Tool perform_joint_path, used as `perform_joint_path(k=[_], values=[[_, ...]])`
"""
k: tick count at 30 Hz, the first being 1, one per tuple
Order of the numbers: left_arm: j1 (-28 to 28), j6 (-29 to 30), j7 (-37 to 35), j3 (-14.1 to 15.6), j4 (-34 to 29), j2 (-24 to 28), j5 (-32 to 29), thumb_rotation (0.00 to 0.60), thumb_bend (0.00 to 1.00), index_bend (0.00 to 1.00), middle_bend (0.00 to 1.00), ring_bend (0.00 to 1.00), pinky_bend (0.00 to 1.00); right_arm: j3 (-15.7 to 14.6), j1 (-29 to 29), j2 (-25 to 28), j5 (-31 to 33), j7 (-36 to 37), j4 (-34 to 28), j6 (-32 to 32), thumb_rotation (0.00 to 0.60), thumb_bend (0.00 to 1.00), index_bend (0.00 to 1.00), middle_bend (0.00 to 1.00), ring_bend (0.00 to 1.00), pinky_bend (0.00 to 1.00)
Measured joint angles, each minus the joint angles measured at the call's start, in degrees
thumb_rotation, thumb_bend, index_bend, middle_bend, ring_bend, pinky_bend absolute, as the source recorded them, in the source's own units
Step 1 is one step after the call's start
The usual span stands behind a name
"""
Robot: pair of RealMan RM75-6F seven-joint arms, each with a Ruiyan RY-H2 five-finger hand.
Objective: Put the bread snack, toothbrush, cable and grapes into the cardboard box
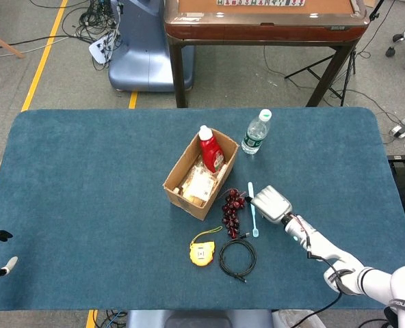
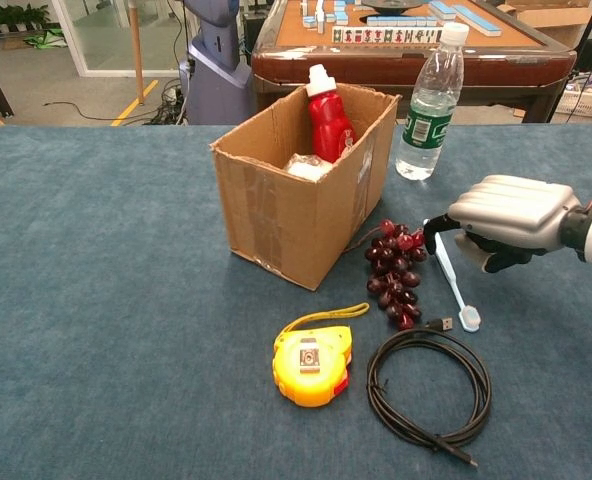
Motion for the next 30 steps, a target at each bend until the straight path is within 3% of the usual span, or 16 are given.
perform_joint_path(k=[17,30], values=[[-0.03,-0.09,0.33,0.10,0.03,-0.06,0.10,0.600,0.21,0.38,0.41,0.31,0.49,-0.77,-1.02,0.46,0.63,0.02,0.62,0.49,0.600,1.00,0.35,1.00,1.00,0.98],[-0.27,-0.63,1.03,0.28,0.28,-0.39,0.09,0.600,0.21,0.38,0.41,0.31,0.49,-2.41,-4.05,3.85,0.79,0.26,-1.19,2.67,0.600,1.00,0.35,1.00,1.00,0.98]])
